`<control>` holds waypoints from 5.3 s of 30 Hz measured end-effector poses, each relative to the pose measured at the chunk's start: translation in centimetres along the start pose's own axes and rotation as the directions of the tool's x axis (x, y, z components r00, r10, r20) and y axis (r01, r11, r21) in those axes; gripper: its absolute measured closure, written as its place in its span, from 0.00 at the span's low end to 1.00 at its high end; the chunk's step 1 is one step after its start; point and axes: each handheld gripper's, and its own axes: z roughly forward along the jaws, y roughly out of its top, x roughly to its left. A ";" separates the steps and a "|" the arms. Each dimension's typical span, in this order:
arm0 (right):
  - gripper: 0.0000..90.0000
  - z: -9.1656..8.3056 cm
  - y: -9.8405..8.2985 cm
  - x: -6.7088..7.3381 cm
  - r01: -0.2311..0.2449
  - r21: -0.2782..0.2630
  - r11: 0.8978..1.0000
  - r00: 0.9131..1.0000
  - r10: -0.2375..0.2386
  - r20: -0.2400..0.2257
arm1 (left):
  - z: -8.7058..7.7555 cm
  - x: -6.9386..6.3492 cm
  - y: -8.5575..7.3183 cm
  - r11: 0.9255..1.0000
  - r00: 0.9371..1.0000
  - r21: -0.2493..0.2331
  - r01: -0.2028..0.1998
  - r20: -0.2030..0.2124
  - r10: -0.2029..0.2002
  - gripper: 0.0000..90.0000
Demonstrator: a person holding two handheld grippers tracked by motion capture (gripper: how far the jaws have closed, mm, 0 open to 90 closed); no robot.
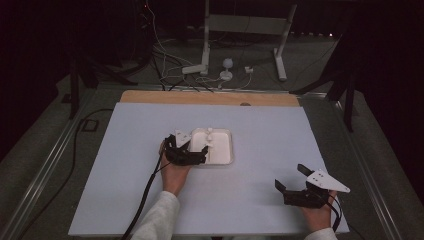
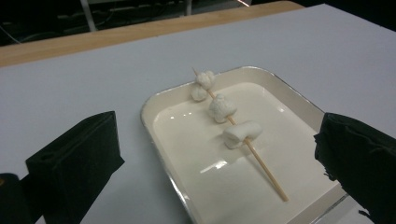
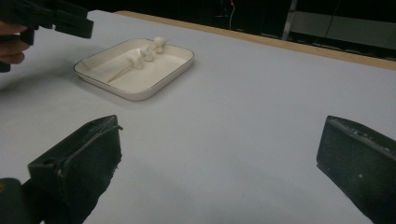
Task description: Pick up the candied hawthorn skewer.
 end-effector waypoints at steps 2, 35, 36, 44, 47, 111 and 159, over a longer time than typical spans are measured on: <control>0.00 0.0 0.0 0.0 0.000 0.000 1.000 1.000 0.000 -0.001 | 0.4 -0.2 -0.1 1.000 1.000 0.010 0.005 0.000 -0.005 0.02; 0.00 0.0 0.0 0.0 -0.001 0.002 1.000 1.000 0.001 -0.004 | 3.4 -2.1 -0.2 0.950 0.999 0.313 -0.013 -0.035 0.026 0.90; 0.00 0.0 0.0 0.0 0.001 0.002 1.000 1.000 -0.001 -0.005 | 3.4 -1.9 -0.1 0.948 0.999 0.319 -0.004 -0.033 0.015 0.93; 0.00 0.0 -0.1 -0.1 -0.005 0.002 1.000 1.000 0.005 -0.004 | 2.4 -1.1 0.5 0.935 0.999 0.352 0.037 -0.007 -0.037 1.00; 0.00 0.1 -0.1 -0.1 -0.003 0.006 1.000 1.000 0.003 -0.005 | 1.6 -1.1 0.5 0.934 0.999 0.355 0.040 0.010 -0.047 1.00; 0.00 2.3 4.1 1.4 -0.041 -0.018 0.999 0.994 0.039 -0.101 | -7.9 1.1 -0.9 0.998 0.977 0.047 0.035 0.209 -0.044 1.00; 0.48 13.4 12.1 7.7 -0.085 0.130 0.988 0.912 0.130 -0.388 | -10.3 0.3 -0.4 0.997 0.953 -0.079 -0.026 0.299 0.049 1.00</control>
